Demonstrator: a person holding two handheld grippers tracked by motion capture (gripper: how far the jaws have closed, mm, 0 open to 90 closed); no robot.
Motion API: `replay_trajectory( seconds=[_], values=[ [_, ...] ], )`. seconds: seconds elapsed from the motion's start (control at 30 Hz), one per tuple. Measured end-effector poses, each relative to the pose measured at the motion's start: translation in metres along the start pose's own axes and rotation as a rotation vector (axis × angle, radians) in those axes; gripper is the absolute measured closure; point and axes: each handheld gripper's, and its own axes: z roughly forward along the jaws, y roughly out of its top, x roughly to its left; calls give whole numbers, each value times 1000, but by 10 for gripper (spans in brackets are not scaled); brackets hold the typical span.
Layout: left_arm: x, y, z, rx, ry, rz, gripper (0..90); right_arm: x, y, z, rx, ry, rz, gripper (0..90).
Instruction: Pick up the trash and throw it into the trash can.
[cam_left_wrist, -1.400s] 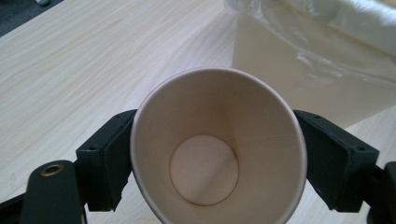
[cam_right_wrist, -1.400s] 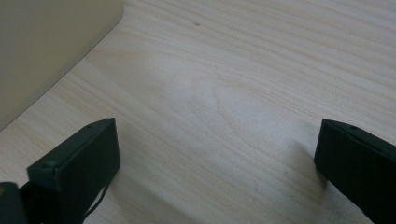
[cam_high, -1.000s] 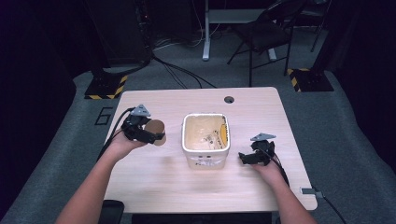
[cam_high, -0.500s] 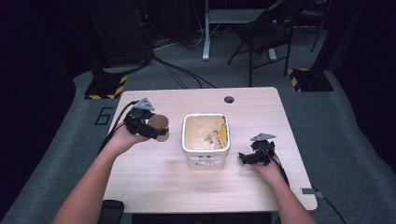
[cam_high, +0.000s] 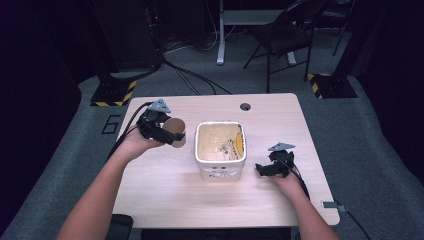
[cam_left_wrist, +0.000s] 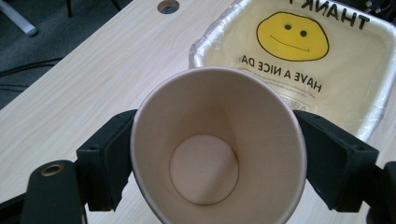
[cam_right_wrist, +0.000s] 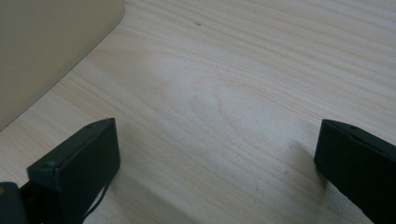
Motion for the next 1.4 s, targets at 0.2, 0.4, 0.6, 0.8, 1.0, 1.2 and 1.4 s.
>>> replay_trajectory(
  seconds=[0.2, 0.4, 0.6, 0.8, 1.0, 1.2, 1.4],
  values=[
    [-1, 10, -6, -10, 2, 10, 186, 0, 0, 0, 0, 2, 0, 0],
    [-4, 18, -9, -23, -4, 17, 186, 0, 0, 0, 0, 1, 0, 0],
    [-9, 28, -7, -32, -20, 28, 186, 0, 0, 0, 1, 1, 0, 0],
    [-17, 37, -1, -43, -41, 46, 186, 0, 0, 0, 3, 2, 3, 0],
    [-26, 45, 8, -35, -66, 79, 186, 0, 0, 0, 1, 2, -1, 0],
    [-33, 53, 13, -47, -83, 95, 186, 0, 0, 0, 1, 2, -1, 0],
    [-36, 55, 22, -33, -90, 100, 186, 0, 0, 0, 1, 2, -1, 0]
  ],
)
